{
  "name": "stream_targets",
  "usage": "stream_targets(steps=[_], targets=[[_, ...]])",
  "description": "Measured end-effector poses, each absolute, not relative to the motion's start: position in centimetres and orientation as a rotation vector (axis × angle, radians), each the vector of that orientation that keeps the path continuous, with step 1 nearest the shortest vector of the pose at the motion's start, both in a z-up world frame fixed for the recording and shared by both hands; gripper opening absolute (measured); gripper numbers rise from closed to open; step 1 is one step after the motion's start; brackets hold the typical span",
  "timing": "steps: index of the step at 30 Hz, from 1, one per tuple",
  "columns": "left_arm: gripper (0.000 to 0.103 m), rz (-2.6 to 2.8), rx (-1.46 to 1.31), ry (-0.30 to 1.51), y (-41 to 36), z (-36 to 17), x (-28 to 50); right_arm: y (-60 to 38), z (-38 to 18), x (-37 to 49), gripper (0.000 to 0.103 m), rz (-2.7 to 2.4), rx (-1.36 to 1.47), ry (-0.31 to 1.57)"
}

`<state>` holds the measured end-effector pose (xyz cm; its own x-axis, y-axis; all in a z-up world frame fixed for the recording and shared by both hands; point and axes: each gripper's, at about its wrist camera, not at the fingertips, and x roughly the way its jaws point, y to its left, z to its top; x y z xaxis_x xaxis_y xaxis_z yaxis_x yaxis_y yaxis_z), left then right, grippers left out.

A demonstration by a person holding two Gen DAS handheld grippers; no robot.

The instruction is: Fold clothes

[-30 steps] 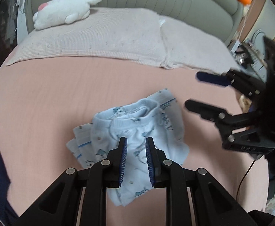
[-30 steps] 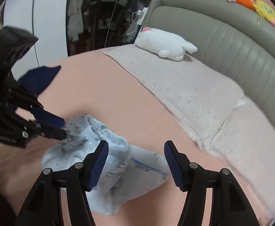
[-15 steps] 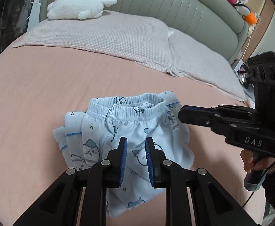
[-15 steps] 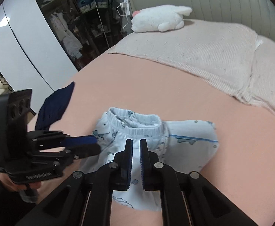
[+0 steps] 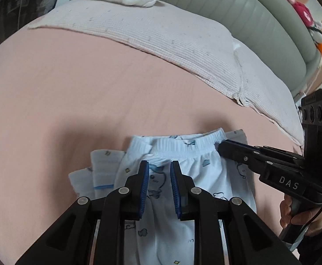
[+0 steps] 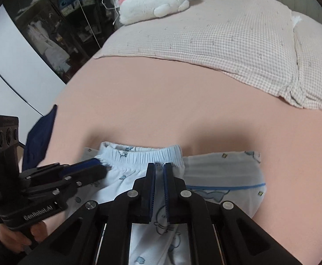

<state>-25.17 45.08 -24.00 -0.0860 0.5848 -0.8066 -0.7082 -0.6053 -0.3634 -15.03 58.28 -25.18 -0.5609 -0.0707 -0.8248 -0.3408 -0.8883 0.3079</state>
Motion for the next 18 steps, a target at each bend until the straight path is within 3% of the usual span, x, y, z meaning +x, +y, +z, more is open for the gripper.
stream_targets(steps=[3,5,6,7,8,9,18], targets=[[0.018,1.861,-1.275,0.179,44.5,-23.2,-24.9,58.2,-24.9,-14.7,0.007,2.552,-1.416,0.661],[0.024,1.887,-1.244,0.225,44.0,-22.4,-24.1,58.1,-24.6,-14.1,0.021,2.542,-1.430,0.691],[0.032,1.896,-1.233,0.215,43.3,-21.9,-23.6,58.1,-24.3,-13.6,0.039,2.543,-1.419,0.721],[0.065,1.900,-1.239,0.182,42.9,-21.6,-23.5,58.0,-23.8,-12.8,0.061,2.550,-1.391,0.743],[0.098,1.903,-1.246,0.148,42.4,-21.2,-23.3,57.8,-23.3,-12.0,0.071,2.553,-1.355,0.748],[0.103,1.901,-1.260,0.099,42.0,-20.9,-23.1,57.5,-22.8,-11.2,0.078,2.556,-1.316,0.756],[0.103,1.976,-1.388,-0.260,38.4,-19.0,-20.8,56.8,-21.7,-4.6,0.079,2.429,-1.159,1.036]])
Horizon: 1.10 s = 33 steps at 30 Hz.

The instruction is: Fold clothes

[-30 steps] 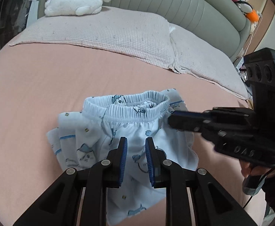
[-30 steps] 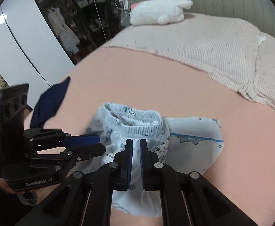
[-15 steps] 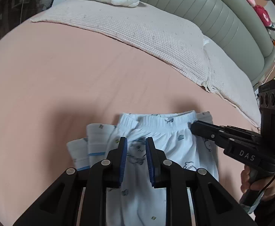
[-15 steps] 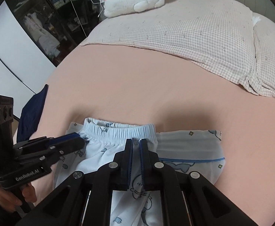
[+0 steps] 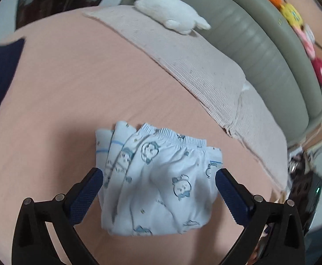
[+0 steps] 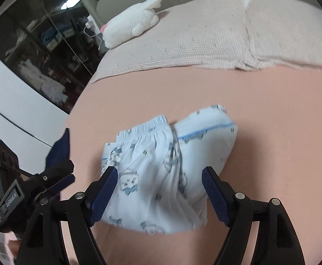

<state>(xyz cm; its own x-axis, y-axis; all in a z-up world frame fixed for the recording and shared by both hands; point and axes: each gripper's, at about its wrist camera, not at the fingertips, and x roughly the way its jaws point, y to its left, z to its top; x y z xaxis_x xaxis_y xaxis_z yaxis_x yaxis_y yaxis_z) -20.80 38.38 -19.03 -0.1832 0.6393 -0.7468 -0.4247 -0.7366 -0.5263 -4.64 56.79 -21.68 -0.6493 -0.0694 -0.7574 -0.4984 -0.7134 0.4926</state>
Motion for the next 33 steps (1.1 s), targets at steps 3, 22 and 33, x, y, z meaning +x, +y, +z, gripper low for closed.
stream_targets(steps=[3,22,33], targets=[[0.103,1.948,-1.424,-0.434,36.4,-19.5,-19.5,56.7,-21.9,-2.3,0.080,2.377,-1.075,1.211],[0.103,1.766,-1.624,-0.929,32.1,-26.5,-15.5,54.3,-31.1,4.7,0.087,1.880,-0.626,2.076],[0.103,1.663,-1.661,-1.035,33.7,-29.2,-15.4,54.3,-32.9,2.8,0.087,1.908,-0.617,2.094]])
